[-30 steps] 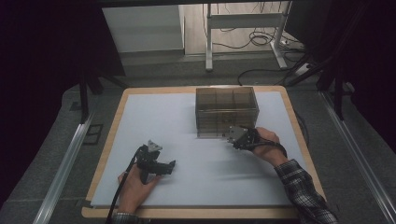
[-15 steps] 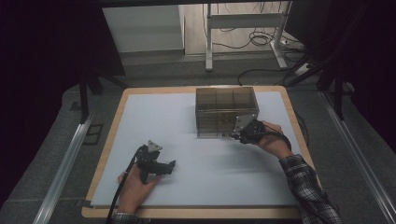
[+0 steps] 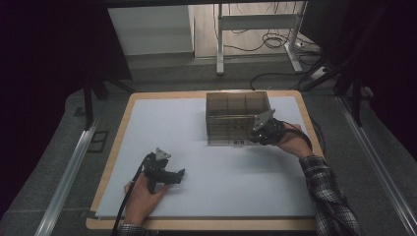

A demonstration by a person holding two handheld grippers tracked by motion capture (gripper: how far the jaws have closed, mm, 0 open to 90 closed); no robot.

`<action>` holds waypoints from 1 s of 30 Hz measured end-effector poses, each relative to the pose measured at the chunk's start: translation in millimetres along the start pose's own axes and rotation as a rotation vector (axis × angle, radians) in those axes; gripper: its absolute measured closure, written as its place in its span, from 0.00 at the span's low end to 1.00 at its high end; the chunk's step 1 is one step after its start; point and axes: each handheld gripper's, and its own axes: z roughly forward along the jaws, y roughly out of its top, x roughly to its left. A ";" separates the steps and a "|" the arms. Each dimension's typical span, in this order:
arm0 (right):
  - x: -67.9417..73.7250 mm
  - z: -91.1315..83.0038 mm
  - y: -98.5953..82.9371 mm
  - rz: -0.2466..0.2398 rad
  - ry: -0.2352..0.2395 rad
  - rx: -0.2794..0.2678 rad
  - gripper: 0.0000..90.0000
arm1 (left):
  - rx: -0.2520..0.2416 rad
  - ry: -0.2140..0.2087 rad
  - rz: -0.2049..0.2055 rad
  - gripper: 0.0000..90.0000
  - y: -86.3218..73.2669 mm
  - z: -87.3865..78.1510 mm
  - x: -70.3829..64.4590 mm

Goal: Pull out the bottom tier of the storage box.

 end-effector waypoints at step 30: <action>-14.1 11.8 -9.1 -0.083 0.165 0.036 0.96 | 0.001 0.000 0.000 0.00 0.0 0.0 0.0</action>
